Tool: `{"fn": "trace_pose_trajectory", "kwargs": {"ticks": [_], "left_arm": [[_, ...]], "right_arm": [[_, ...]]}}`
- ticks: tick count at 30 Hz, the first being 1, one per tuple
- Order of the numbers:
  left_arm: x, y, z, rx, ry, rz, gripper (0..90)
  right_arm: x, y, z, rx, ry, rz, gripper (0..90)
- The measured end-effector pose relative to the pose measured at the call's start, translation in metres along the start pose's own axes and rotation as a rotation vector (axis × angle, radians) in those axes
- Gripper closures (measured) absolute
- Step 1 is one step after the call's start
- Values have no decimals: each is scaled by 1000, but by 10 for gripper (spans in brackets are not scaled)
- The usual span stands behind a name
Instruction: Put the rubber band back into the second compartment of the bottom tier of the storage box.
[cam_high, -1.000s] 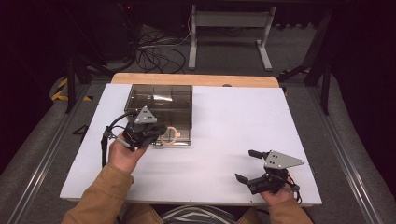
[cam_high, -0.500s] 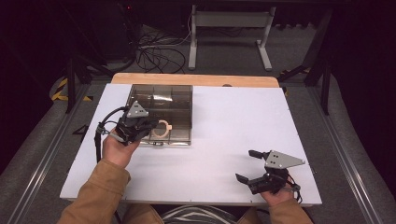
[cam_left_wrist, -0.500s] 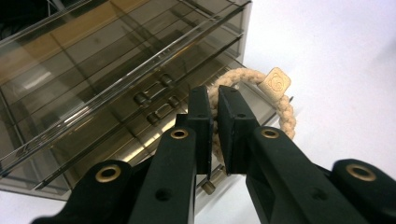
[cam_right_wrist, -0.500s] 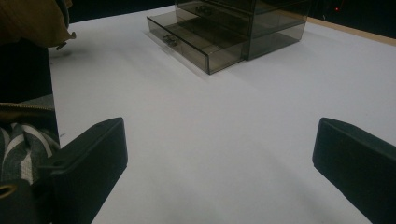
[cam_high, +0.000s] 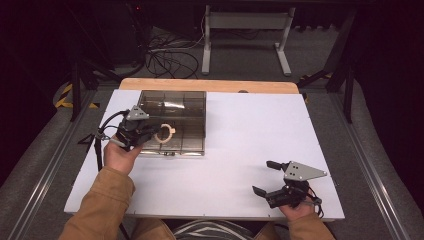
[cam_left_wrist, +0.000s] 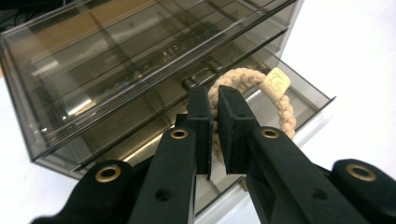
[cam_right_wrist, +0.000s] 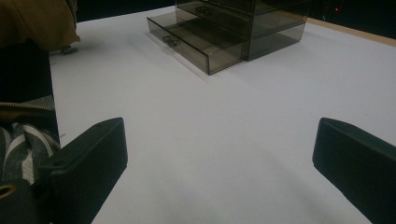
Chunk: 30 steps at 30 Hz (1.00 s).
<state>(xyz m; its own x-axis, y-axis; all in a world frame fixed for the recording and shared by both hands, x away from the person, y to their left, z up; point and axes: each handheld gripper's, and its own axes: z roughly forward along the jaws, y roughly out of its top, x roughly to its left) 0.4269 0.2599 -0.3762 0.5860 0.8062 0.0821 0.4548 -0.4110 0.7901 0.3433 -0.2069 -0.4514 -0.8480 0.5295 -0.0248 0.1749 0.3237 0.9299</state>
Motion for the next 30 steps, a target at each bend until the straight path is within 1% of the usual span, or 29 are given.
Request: {"fn": "trace_pose_trajectory", "kwargs": {"ticks": [6,9,13,14,16,19,21,24,25,26,29,30], "left_arm": [[8,-4,3,13,19,-21,838],[11,-6,6,23,40,-18,838],[16,-10,10,31,33,-38,838],[17,-10,11,30,28,-37,839],[16,-11,12,25,33,-23,838],[15,-11,13,15,23,-14,838],[15,-12,15,16,28,-5,838],[12,-12,18,24,30,6,838],[11,-13,20,24,24,3,838],[10,-13,21,27,33,13,838],[7,-13,25,38,37,27,838],[7,-14,26,41,30,22,838]], "right_arm": [[0,0,0,0,0,0,40],[0,0,0,0,1,0,40],[0,0,-1,-2,-1,0,40],[0,0,-1,-4,0,1,40],[0,0,-1,-4,1,0,40],[0,0,-1,-2,1,-2,40],[0,0,-1,-2,1,-1,40],[0,0,-2,-3,1,-2,40],[0,0,-2,-3,1,-2,40],[0,0,-2,-3,1,-2,40],[0,0,-1,-3,2,-3,40],[1,0,-1,-3,2,-3,40]]}}
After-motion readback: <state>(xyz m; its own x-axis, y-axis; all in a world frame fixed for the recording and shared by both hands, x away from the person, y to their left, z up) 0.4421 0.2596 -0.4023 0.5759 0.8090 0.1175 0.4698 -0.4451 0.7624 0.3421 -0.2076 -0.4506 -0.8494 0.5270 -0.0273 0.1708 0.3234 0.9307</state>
